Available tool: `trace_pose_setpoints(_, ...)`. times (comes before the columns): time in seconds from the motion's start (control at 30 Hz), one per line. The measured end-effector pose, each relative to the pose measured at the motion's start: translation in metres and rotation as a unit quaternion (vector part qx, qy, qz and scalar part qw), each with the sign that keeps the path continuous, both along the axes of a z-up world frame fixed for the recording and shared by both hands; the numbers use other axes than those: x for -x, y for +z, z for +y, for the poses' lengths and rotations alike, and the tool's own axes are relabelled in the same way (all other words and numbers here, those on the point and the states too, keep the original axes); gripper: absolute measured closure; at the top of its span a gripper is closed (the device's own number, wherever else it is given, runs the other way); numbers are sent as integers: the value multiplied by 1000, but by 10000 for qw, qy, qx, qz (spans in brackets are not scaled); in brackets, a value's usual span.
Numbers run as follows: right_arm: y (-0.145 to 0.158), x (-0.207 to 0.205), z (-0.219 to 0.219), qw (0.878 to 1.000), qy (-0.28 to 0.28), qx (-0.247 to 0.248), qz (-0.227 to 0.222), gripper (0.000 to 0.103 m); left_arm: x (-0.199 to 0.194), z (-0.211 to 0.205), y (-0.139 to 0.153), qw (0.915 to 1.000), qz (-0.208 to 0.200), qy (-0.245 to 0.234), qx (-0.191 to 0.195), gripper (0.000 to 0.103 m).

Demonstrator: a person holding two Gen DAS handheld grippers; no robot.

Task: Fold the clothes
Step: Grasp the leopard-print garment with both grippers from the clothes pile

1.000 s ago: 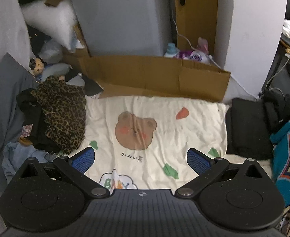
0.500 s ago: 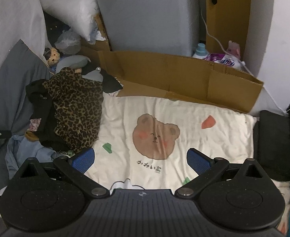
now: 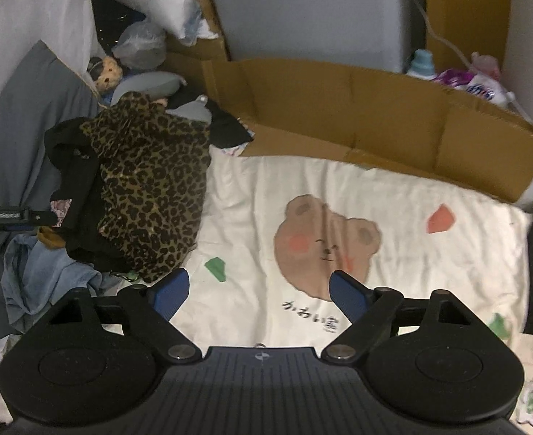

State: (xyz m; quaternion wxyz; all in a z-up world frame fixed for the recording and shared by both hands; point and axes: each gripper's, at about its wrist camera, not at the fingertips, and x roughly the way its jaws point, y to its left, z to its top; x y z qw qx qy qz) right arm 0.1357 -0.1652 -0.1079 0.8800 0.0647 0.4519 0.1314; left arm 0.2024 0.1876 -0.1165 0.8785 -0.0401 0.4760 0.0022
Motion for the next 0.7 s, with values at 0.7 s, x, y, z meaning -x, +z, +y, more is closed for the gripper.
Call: trace_pose_setpoints(0.7, -136, -26, 65, 9978, 526, -286, 298, 16, -58, 20, -123, 9989, -155, -371, -244, 35)
